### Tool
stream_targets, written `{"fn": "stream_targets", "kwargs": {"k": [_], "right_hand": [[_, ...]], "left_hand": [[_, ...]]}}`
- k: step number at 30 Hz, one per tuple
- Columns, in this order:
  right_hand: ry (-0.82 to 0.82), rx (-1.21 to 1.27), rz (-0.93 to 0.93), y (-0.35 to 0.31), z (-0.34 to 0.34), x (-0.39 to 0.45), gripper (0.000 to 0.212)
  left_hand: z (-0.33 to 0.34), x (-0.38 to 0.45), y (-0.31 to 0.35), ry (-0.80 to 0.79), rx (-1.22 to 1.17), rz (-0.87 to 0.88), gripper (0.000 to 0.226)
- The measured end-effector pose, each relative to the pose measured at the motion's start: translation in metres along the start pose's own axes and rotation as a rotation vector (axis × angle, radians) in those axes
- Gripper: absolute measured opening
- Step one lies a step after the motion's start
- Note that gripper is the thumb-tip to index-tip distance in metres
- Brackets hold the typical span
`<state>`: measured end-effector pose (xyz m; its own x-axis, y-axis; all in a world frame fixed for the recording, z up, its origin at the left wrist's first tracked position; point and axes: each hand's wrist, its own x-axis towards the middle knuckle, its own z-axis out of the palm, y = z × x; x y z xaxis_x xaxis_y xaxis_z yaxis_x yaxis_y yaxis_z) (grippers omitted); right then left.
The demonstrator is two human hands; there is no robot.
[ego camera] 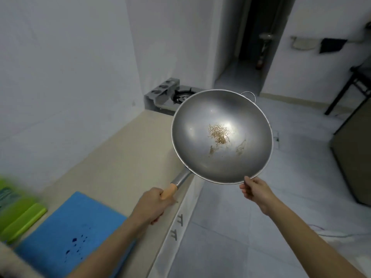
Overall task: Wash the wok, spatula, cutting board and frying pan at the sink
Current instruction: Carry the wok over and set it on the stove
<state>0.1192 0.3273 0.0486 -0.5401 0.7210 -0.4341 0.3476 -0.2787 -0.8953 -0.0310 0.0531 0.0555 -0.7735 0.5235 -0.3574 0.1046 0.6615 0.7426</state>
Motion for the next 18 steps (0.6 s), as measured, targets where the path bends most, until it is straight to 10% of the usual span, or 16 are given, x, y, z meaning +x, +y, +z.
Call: {"fn": "stream_targets", "kwargs": {"k": [18], "right_hand": [[0.199, 0.038, 0.040, -0.102, -0.112, 0.311, 0.023]], "left_hand": [[0.077, 0.340, 0.222, -0.206, 0.133, 0.137, 0.030]]}}
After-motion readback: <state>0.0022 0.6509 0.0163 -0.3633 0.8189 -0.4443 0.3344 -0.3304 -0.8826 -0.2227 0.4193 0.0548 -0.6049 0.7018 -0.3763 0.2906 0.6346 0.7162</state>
